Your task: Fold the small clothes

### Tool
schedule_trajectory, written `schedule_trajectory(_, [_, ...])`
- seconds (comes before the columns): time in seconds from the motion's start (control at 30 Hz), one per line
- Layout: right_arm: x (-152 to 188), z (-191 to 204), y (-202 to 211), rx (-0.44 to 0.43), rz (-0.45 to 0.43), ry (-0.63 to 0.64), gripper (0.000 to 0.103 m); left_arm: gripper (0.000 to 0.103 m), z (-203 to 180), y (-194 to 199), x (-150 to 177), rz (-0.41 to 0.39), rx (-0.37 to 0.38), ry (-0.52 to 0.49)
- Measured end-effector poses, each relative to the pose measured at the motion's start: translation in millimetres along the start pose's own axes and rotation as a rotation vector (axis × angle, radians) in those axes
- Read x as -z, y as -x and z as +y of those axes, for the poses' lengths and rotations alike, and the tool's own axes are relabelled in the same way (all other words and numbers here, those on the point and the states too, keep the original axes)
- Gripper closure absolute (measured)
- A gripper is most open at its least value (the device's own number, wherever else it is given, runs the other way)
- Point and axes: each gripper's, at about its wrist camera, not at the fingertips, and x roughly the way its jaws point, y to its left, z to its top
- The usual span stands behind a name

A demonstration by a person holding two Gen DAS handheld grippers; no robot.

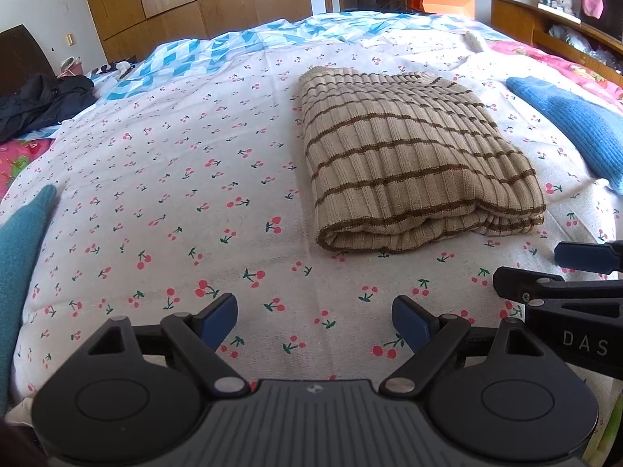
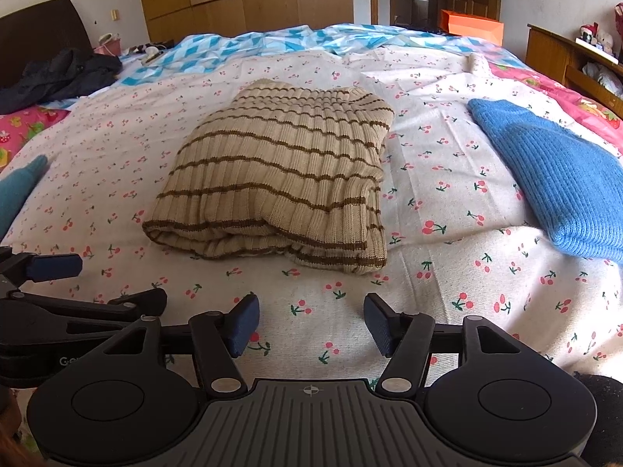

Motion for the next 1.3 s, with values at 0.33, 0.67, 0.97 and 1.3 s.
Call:
schedule_trajectory(0.33, [-1.0, -7.7, -3.0, -0.052, 0.019, -0.037, 0.042, 0.012, -3.6, -8.0, -7.8, 0.040, -0.014, 0.007])
schedule_trajectory(0.67, [-3.9, -14.8, -1.1, -0.069, 0.013, -0.077, 0.041, 0.012, -8.9, -5.2, -19.3, 0.044, -0.023, -0.005])
schedule_trajectory(0.97, [-4.0, -11.6, -5.3, -0.024, 0.026, -0.077, 0.041, 0.012, -5.3, -10.4, -13.5, 0.055, 0.005, 0.009])
schedule_trajectory(1.3, [-5.6, -10.6, -7.6, -0.032, 0.032, -0.071, 0.041, 0.012, -2.3, -10.6, -13.3, 0.055, 0.002, 0.022])
